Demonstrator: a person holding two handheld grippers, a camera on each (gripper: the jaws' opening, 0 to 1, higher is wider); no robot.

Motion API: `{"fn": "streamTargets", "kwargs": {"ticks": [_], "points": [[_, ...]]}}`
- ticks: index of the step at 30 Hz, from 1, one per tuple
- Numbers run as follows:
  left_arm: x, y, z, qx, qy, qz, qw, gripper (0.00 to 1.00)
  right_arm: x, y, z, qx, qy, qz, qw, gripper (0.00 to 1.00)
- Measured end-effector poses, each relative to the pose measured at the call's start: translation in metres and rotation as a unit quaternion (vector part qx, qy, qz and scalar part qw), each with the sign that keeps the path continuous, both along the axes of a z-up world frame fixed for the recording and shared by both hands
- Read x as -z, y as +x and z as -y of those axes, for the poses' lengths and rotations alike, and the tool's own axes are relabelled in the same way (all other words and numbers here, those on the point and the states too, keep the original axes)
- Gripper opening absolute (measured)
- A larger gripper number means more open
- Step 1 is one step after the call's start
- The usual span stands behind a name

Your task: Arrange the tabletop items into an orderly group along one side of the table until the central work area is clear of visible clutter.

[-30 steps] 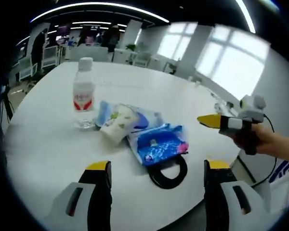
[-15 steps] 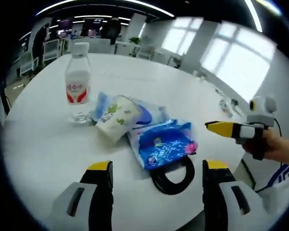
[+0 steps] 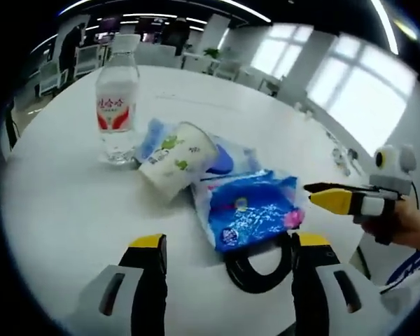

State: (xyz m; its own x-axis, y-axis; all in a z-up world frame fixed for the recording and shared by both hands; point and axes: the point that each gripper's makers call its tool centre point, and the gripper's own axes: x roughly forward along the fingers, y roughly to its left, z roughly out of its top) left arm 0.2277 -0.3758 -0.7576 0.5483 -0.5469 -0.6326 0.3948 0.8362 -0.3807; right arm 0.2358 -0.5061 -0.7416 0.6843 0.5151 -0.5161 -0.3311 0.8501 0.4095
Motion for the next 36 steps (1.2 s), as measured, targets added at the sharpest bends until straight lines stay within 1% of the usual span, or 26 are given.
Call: {"fn": "streamTargets", "kwargs": {"ticks": [5, 11, 13, 15, 19, 21, 23, 25, 26, 27, 30, 33, 34, 36], "points": [[0.004, 0.002, 0.002, -0.016, 0.001, -0.001, 0.9999, 0.68, 0.007, -0.001, -0.009, -0.021, -0.001, -0.009, 0.9997, 0.54], [0.011, -0.002, 0.005, -0.024, 0.008, -0.008, 0.9996, 0.61, 0.01, 0.0, -0.013, -0.036, 0.002, -0.013, 0.9993, 0.5], [0.014, -0.004, 0.006, -0.031, 0.012, -0.013, 0.9994, 0.61, 0.012, 0.0, -0.013, -0.043, 0.001, -0.013, 0.999, 0.5], [0.014, -0.005, 0.007, -0.039, 0.013, -0.012, 0.9991, 0.61, 0.014, -0.001, -0.014, -0.059, -0.002, -0.014, 0.9981, 0.5], [0.015, -0.007, 0.011, -0.042, 0.016, -0.008, 0.9989, 0.54, 0.013, 0.0, -0.013, -0.068, -0.003, -0.008, 0.9976, 0.44], [0.017, -0.008, 0.014, -0.043, 0.015, -0.008, 0.999, 0.52, 0.015, 0.0, -0.013, -0.067, 0.0, -0.011, 0.9977, 0.42], [0.016, -0.007, 0.017, -0.048, 0.006, -0.003, 0.9988, 0.55, 0.02, -0.003, -0.014, -0.068, 0.001, -0.022, 0.9974, 0.41], [0.016, -0.005, 0.018, -0.056, 0.003, 0.001, 0.9984, 0.56, 0.022, -0.005, -0.015, -0.072, 0.001, -0.023, 0.9971, 0.4], [0.015, -0.003, 0.018, -0.06, 0.006, 0.008, 0.9982, 0.54, 0.022, -0.006, -0.016, -0.074, 0.0, -0.023, 0.997, 0.37], [0.015, 0.0, 0.015, -0.063, 0.013, 0.017, 0.9978, 0.52, 0.023, -0.007, -0.017, -0.08, -0.003, -0.022, 0.9965, 0.33], [0.016, 0.003, 0.014, -0.068, 0.013, 0.017, 0.9975, 0.44, 0.025, -0.009, -0.019, -0.088, -0.014, -0.018, 0.9959, 0.23], [0.015, 0.005, 0.016, -0.072, 0.006, 0.021, 0.9972, 0.34, 0.025, -0.008, -0.02, -0.086, -0.011, -0.017, 0.9961, 0.21], [0.015, 0.006, 0.017, -0.076, 0.003, 0.023, 0.9969, 0.32, 0.025, -0.008, -0.019, -0.084, -0.011, -0.018, 0.9963, 0.18], [0.013, 0.004, 0.017, -0.079, 0.006, 0.026, 0.9965, 0.25, 0.025, -0.007, -0.017, -0.081, -0.018, -0.015, 0.9965, 0.08]]}}
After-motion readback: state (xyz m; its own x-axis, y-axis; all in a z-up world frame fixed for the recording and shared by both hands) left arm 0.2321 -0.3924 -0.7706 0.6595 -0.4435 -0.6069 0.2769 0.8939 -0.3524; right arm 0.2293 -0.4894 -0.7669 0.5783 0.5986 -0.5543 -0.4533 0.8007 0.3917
